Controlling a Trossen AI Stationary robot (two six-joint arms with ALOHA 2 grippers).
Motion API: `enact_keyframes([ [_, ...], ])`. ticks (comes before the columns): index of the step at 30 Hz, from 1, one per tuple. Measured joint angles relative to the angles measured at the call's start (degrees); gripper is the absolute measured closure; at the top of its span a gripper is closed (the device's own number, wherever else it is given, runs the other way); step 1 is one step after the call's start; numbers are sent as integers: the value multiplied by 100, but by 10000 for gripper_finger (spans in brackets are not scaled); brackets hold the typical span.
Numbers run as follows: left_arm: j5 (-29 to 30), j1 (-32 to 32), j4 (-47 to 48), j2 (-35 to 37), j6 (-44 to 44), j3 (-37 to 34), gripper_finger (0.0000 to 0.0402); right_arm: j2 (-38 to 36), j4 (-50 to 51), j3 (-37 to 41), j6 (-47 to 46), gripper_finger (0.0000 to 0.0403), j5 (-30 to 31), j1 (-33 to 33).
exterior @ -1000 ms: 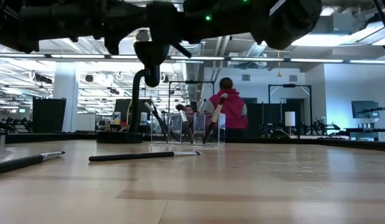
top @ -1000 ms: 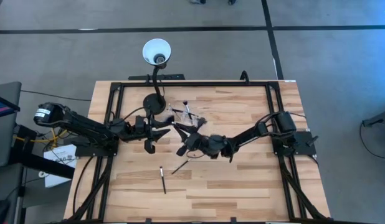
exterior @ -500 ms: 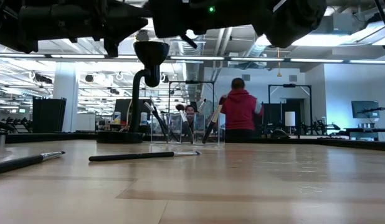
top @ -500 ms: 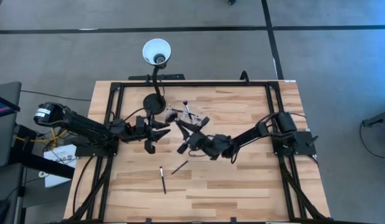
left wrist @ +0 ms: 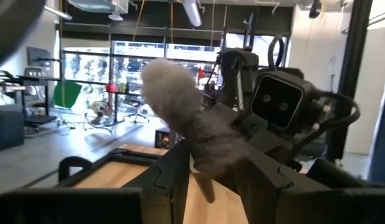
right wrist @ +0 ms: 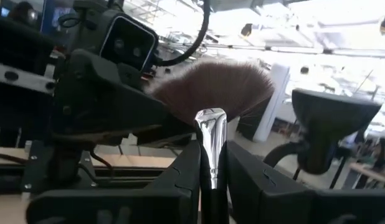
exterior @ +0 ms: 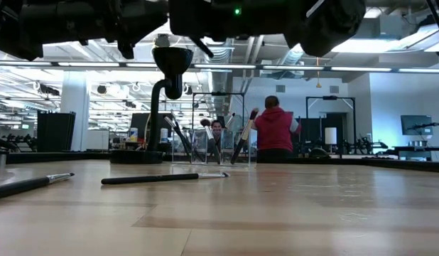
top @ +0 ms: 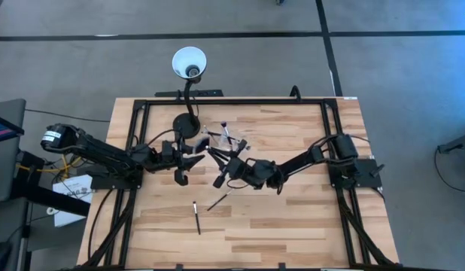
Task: Sort items
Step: Put the highlighter brush into the left section of the transparent organizer
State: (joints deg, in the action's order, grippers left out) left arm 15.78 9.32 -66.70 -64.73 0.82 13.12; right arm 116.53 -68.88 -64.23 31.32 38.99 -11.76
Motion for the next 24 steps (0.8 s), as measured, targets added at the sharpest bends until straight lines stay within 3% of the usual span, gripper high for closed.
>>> enact_keyframes([
  [5, -10, -34, -20, 0, 79, -6, 286, -9, 141, 0, -334, 356, -89, 89],
  [9, 49, -174, -67, 0, 58, 2, 286, -9, 238, -4, -305, 356, -677, 126],
  [15, -67, -295, -67, 2, 45, 3, 286, 2, 406, 0, -142, 356, -969, 162],
  [24, 50, -295, -102, 4, -210, 11, 298, 2, 262, 2, 202, 355, -1055, 198],
])
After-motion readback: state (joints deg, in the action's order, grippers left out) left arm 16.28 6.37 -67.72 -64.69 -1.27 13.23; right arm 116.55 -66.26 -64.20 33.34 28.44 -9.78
